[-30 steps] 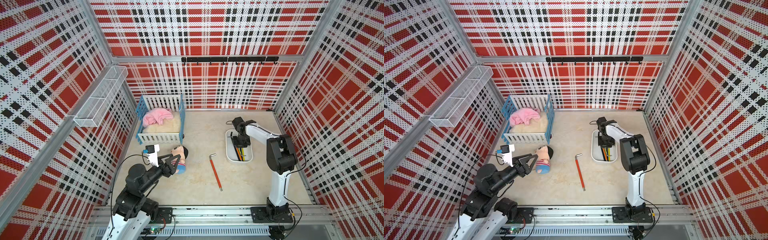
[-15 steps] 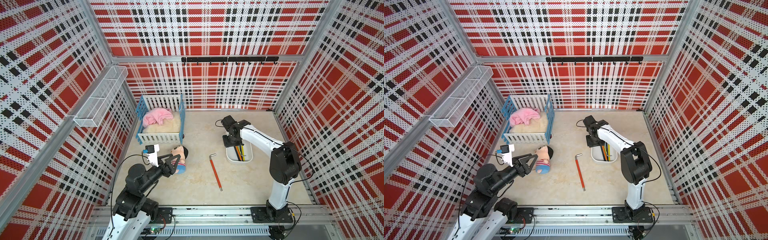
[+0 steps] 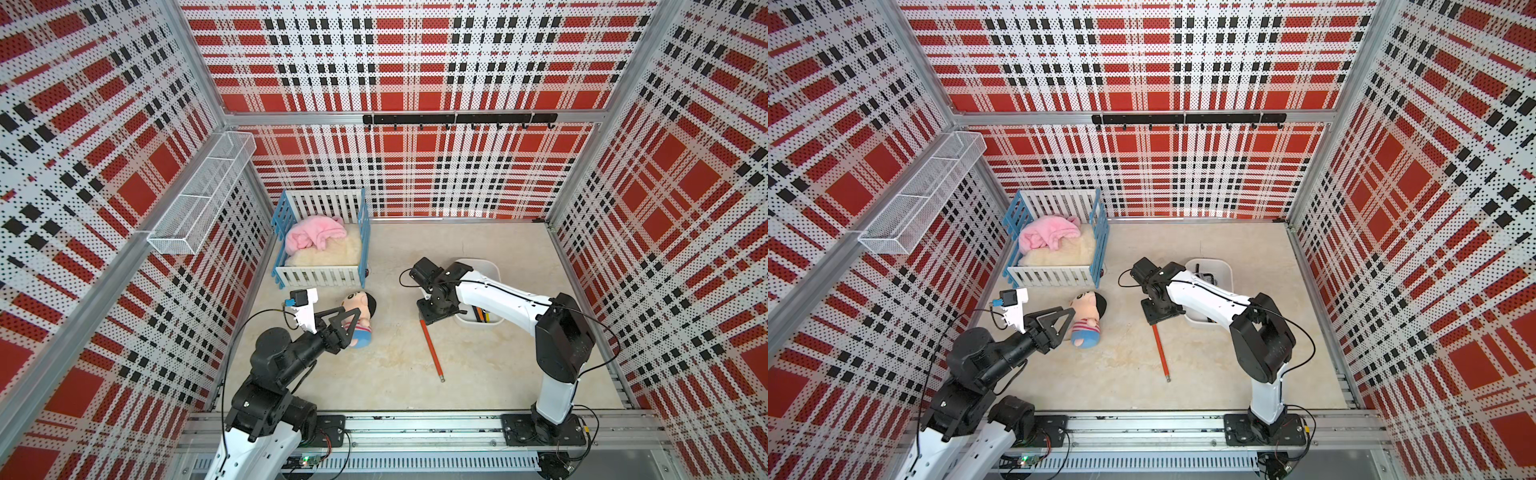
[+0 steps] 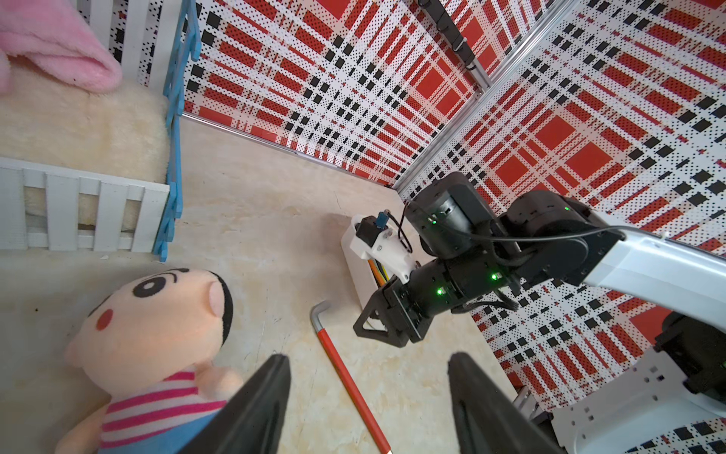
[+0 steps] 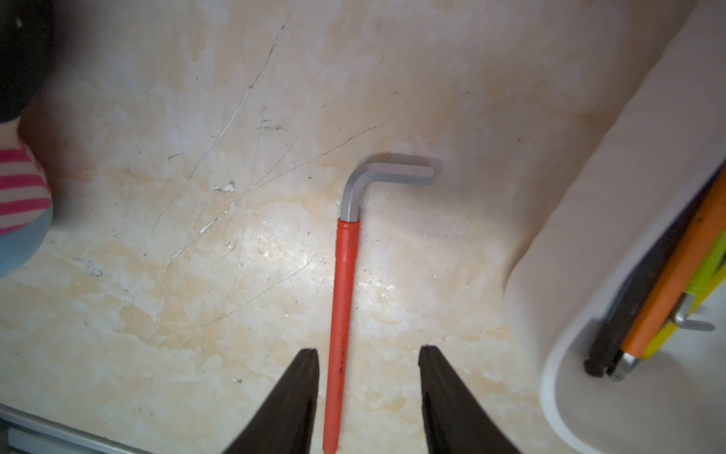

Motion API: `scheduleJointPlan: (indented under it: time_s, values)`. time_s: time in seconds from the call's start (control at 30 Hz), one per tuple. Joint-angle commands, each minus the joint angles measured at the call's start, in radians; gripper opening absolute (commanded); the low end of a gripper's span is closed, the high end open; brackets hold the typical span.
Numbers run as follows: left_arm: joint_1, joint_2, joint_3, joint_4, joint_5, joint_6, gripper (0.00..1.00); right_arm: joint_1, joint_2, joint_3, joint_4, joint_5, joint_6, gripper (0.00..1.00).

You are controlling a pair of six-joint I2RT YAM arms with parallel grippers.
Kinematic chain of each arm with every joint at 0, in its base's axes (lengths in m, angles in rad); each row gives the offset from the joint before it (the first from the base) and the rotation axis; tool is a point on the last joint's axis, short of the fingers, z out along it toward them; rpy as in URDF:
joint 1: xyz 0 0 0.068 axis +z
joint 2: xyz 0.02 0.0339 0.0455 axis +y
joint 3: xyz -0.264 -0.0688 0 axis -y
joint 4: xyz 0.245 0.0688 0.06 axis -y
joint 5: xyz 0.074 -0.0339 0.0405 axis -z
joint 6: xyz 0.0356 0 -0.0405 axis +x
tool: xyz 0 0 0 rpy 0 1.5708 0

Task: Put the hex key on the desktop into the storage box
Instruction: Place the Allen key in the storage box, then pick up the Allen key from the center of the board.

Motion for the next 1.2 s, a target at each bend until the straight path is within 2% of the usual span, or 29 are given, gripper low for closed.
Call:
scheduleJointPlan:
  time_s: [0.0, 0.5, 0.77, 1.17]
  values:
    - [0.009, -0.009, -0.004, 0.029, 0.013, 0.004, 0.69, 0.024, 0.038, -0.014, 0.016, -0.036, 0.025, 0.48]
    - [0.010, -0.010, -0.004, 0.029, 0.012, 0.005, 0.69, 0.054, 0.137, -0.034, 0.040, -0.055, 0.028, 0.49]
    - [0.010, -0.010, -0.004, 0.029, 0.012, 0.005, 0.69, 0.056, 0.197, -0.009, 0.037, -0.005, 0.047, 0.43]
    - [0.010, -0.004, -0.003, 0.029, 0.016, 0.009, 0.69, 0.054, 0.236, 0.000, 0.030, 0.011, 0.064, 0.26]
